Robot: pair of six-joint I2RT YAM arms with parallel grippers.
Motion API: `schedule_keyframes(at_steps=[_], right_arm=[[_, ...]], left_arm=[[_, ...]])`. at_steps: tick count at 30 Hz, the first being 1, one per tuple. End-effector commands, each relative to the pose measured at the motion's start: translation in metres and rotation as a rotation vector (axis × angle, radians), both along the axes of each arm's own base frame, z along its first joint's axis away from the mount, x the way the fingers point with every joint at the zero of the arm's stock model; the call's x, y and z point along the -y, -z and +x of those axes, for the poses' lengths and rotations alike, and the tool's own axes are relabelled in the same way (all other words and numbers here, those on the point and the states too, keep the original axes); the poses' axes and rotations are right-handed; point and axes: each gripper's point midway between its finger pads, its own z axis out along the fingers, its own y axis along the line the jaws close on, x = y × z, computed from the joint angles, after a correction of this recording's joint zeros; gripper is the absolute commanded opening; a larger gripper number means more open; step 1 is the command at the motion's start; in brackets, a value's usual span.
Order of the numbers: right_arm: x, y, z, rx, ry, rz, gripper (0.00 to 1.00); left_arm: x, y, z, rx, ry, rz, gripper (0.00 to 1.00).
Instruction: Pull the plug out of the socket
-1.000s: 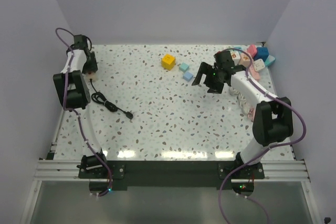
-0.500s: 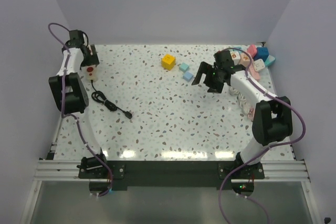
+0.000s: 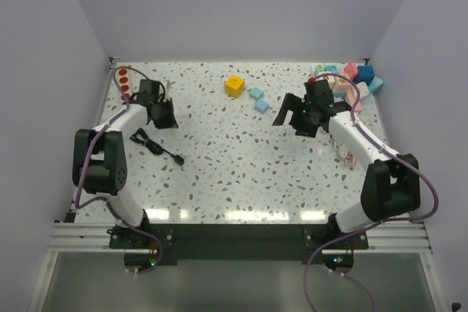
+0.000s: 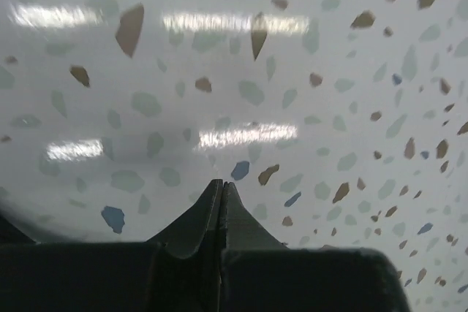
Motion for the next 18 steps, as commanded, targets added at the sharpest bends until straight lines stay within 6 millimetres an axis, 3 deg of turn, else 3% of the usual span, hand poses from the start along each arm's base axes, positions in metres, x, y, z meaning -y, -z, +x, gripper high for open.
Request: schedule_keyframes(at_steps=[1,9,13,18], right_arm=[[0.002,-0.008,-0.003,0.051,0.003,0.0,0.97],[0.007,-0.006,-0.015,0.056,-0.003,-0.014,0.97],[0.009,-0.003,-0.018,0.05,-0.004,-0.022,0.97],[0.01,-0.003,-0.018,0.053,-0.001,-0.023,0.98]], left_arm=[[0.007,0.024,-0.004,0.002,-0.059,-0.088,0.0],[-0.012,0.042,-0.023,-0.021,-0.165,-0.016,0.0],[-0.036,0.065,-0.062,-0.124,-0.225,0.076,0.0],[-0.078,0.069,-0.126,-0.171,-0.33,0.164,0.0]])
